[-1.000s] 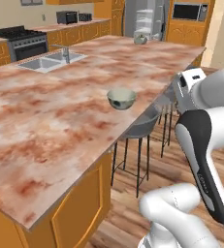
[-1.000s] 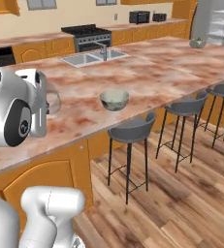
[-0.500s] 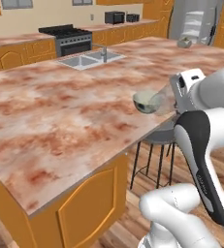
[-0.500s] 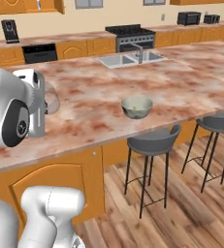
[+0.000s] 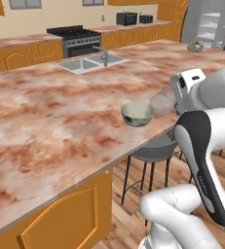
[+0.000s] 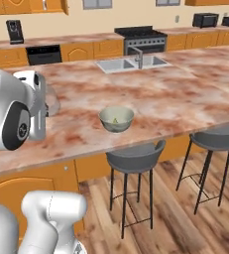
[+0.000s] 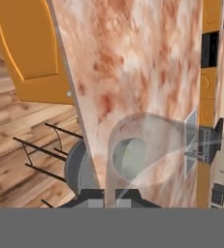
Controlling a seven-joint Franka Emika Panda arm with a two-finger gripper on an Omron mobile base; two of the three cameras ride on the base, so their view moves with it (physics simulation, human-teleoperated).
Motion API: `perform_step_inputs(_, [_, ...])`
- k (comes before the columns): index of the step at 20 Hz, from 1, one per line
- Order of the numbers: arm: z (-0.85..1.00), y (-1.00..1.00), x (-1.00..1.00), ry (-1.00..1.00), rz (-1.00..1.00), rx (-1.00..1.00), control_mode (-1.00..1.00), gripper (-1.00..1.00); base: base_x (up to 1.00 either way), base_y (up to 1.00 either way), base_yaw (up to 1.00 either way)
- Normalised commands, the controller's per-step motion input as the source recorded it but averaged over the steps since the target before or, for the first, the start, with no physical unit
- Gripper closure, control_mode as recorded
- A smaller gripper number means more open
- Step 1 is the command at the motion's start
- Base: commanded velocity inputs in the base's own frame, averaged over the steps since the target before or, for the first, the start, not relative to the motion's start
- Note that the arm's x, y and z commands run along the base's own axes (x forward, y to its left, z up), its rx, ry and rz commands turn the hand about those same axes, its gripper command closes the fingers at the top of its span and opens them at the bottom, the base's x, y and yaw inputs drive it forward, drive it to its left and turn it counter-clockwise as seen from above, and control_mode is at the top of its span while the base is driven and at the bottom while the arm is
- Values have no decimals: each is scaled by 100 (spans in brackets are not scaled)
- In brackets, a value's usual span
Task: There is a bowl on the dining counter. Grab a lemon wedge from the fridge and place it in the bowl. Then get the liquor bottle and glass cup from the cabinet and place them next to the bowl.
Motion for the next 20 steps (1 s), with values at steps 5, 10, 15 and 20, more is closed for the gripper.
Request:
perform_step_inputs(5, [0,0,0,0,0,0,100,100,70,-6,26])
perform_step_inputs(10, [0,0,0,0,0,0,100,100,62,0,28])
perform_step_inputs(15, [-72,-2,42,51,11,-4,-100,100,0,0,0])
perform_step_inputs(20, [-65,-5,28,32,10,-8,-100,100,0,0,0])
